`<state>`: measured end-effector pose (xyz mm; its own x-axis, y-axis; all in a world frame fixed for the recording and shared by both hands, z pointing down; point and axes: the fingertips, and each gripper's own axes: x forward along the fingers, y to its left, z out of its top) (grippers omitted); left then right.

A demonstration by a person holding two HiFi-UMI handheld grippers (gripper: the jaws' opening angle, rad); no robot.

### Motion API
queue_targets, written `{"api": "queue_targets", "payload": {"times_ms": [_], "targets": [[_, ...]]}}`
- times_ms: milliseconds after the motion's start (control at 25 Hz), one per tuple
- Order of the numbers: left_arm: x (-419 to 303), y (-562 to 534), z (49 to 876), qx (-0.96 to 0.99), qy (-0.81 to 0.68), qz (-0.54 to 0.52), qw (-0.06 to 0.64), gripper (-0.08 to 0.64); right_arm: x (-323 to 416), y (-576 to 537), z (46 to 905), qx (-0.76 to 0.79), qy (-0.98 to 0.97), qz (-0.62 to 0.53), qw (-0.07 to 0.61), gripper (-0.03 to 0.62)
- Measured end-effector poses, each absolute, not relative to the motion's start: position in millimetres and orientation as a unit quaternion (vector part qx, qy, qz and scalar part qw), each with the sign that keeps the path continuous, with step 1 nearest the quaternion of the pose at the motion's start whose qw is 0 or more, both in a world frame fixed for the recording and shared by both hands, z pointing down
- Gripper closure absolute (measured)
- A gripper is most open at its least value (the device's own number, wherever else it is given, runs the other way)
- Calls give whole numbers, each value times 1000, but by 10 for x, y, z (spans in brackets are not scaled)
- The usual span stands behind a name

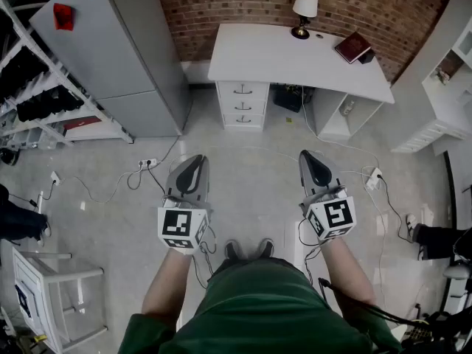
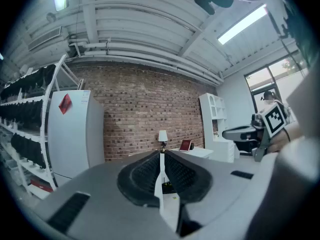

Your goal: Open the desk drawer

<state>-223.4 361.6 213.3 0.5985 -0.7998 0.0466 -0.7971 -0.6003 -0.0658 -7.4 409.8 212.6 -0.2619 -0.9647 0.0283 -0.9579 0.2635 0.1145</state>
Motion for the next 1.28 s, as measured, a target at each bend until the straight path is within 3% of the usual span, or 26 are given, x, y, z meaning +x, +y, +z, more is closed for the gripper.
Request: {"api": "queue_targets", "payload": {"times_ms": [720,1280], "targets": [[-1458,3794,2361,-884,464,-57,-6,535,874,4156,2345,597,-802,-5,17,592],[-882,2894,2747,-901,426,-57,-54,535,1448,3522,2606,632,-773,17,50,592]]}}
